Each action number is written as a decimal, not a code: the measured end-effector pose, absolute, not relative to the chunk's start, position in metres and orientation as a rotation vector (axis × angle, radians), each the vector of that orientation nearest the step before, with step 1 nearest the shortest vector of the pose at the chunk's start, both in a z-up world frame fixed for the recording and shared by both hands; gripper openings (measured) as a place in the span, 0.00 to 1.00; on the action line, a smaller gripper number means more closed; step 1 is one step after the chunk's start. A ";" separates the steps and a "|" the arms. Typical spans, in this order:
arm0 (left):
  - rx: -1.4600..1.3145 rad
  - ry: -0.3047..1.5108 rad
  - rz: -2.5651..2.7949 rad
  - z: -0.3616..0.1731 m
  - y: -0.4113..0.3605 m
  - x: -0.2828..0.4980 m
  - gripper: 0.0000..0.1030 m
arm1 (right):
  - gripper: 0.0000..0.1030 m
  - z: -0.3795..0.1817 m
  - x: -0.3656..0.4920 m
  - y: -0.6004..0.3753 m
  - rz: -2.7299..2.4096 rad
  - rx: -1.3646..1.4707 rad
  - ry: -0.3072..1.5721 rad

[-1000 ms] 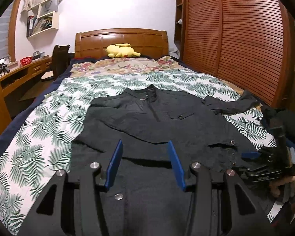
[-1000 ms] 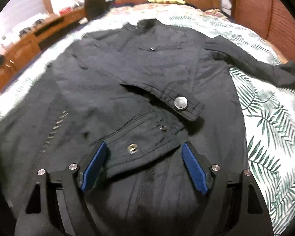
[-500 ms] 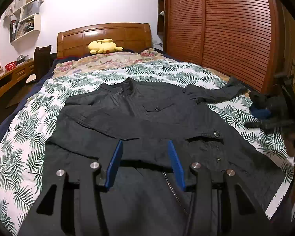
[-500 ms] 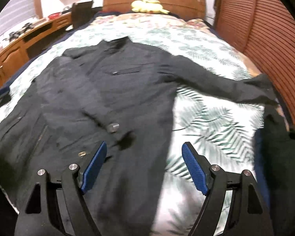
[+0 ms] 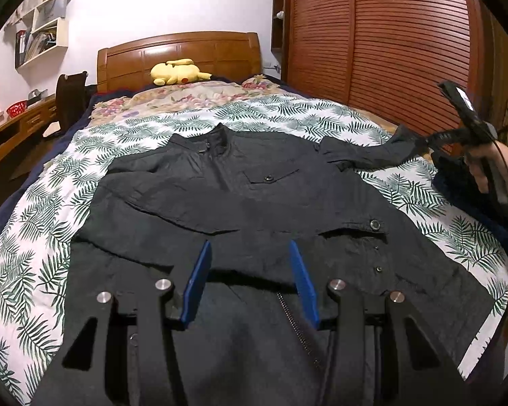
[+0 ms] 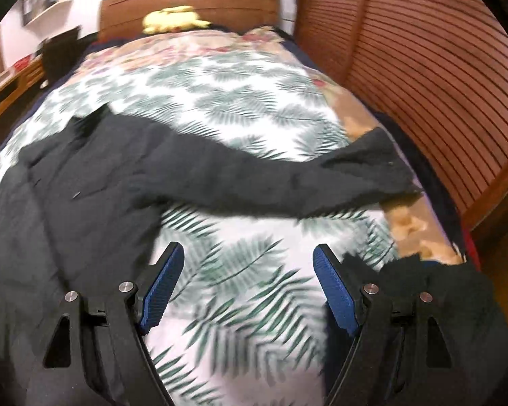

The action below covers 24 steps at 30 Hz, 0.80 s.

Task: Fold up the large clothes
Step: 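Move the right gripper to the other outstretched sleeve cuff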

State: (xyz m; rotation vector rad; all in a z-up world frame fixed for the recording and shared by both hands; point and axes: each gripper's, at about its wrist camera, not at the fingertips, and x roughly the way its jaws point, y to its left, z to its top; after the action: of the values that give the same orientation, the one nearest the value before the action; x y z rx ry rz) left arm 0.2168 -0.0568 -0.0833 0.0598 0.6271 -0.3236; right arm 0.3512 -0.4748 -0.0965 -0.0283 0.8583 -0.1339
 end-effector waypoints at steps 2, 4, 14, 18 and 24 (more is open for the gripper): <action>0.068 0.629 -0.325 -0.084 -0.058 0.219 0.45 | 0.78 -0.098 0.365 -0.488 -0.156 -0.007 0.864; 0.068 0.630 -0.334 -0.084 -0.060 0.222 0.45 | 0.78 -0.100 0.379 -0.500 -0.176 0.017 0.871; 0.062 0.652 -0.361 -0.086 -0.065 0.227 0.45 | 0.78 -0.132 0.437 -0.529 -0.246 0.144 0.935; 0.073 0.655 -0.361 -0.087 -0.066 0.227 0.45 | 0.78 -0.152 0.455 -0.524 -0.257 0.166 0.973; 0.069 0.668 -0.364 -0.089 -0.065 0.228 0.45 | 0.78 -0.180 0.473 -0.518 -0.351 0.096 1.052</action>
State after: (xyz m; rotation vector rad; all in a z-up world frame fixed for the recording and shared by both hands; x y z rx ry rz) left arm 0.2282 -0.0648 -0.0886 0.0693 0.6680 -0.3640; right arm 0.4731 -0.5182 -0.1800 0.0959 1.0520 -0.3507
